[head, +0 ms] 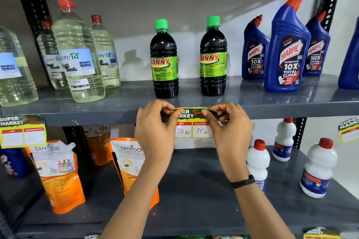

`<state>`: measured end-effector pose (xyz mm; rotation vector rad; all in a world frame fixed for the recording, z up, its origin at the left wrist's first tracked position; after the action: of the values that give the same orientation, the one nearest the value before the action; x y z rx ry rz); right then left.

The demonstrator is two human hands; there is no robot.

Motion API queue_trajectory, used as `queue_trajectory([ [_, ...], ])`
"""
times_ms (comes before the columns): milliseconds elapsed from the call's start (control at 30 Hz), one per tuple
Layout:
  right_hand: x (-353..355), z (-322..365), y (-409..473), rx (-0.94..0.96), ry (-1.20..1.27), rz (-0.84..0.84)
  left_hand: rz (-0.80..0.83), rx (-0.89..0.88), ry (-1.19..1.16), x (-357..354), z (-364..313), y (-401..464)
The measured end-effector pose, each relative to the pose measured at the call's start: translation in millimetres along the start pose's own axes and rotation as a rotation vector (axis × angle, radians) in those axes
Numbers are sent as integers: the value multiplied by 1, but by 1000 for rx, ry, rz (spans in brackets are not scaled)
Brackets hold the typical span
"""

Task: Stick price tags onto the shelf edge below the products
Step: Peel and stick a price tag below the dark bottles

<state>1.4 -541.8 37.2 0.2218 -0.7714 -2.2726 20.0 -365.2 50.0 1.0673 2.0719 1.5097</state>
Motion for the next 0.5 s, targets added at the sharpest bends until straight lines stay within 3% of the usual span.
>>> queue_trajectory([
  [133,1,1,-1,21,-19,-17,28,-118,235,-9,-11,1],
  [300,0,0,1,41,-15,11,66,-94,256,-22,-19,-1],
  [500,50,-25,10,-27,181,-47,-87,-37,242,-27,-44,-18],
])
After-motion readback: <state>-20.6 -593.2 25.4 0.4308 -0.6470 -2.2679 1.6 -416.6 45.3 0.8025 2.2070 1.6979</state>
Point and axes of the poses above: each hand's wrist, its own y-axis towards the middle knuckle, its own x-axis out of the back of the hand, z = x × y, the point moved 6 cm from there along y, towards the middle knuckle, and after that the axes turned 10 degrees about -x, right-handed, at the moved point
